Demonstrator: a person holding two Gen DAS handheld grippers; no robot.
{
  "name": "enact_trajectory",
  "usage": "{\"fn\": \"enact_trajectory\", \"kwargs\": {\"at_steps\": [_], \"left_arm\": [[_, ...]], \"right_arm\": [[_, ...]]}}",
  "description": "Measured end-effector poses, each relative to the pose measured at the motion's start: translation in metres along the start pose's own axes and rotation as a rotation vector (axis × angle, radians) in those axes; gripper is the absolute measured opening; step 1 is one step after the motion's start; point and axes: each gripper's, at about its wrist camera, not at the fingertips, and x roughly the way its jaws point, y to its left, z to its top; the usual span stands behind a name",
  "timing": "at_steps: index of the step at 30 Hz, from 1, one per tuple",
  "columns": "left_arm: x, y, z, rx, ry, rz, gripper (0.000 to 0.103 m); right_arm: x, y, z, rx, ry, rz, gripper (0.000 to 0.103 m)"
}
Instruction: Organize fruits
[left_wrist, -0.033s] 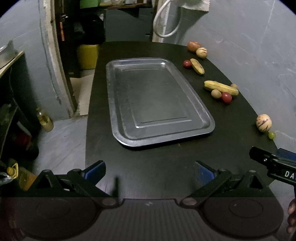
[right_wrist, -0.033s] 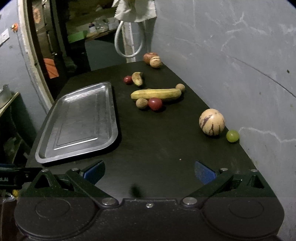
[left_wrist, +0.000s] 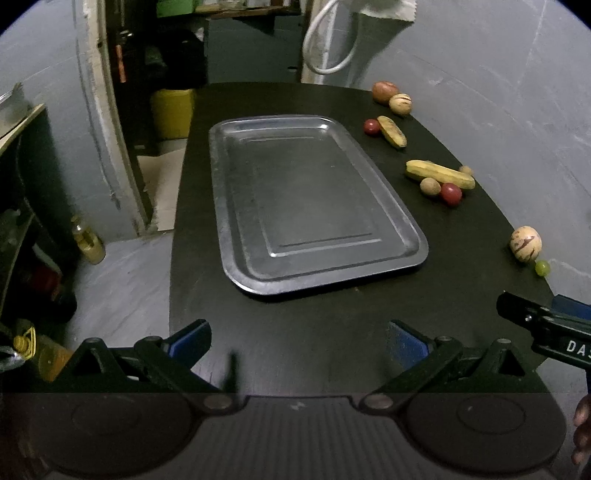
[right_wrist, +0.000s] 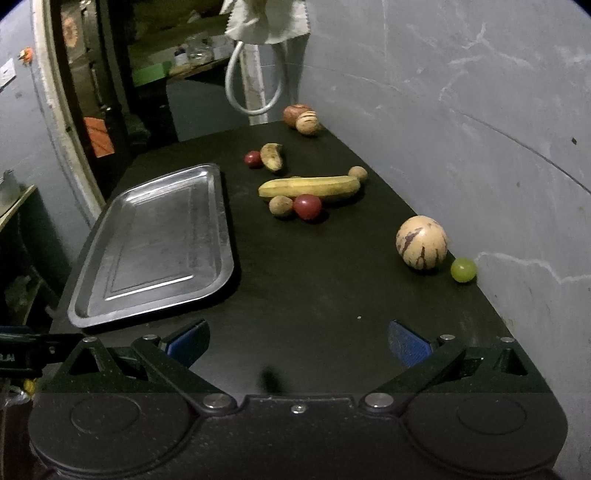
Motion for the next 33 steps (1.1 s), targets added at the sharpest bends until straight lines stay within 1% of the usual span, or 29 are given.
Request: {"fn": "enact_trajectory", "kwargs": {"at_steps": [5,9,13,17,24,29,33], "left_arm": [[0.006,0.001,0.012,0.052,0.000,-0.027,0.103],[0.013,0.001,0.026,0.113,-0.005,-0.061,0.103],[0.025,-0.002,0.044,0.191,-0.009,-0.104,0.103],[0.036,-0.007,0.060,0.232,-0.004,-0.155,0.103],[0.054,-0.037,0.087,0.309,-0.009,-0.251,0.103],[0.063,-0.069,0.102,0.385,-0.022,-0.322,0.103],[0.071,-0.098,0.115,0.449,-0.012,-0.383,0.103]], "right_arm": [[0.005,0.005,0.004,0.042,-0.017,-0.057,0.102],[0.009,0.009,0.007,0.078,-0.051,-0.120,0.102],[0.006,0.010,0.009,0.098,-0.086,-0.184,0.102],[0.002,0.006,0.009,0.110,-0.097,-0.233,0.102],[-0.002,-0.012,0.006,0.167,-0.098,-0.300,0.102],[0.001,-0.030,0.003,0.228,-0.110,-0.376,0.102],[0.006,-0.047,-0.001,0.292,-0.123,-0.421,0.102]]}}
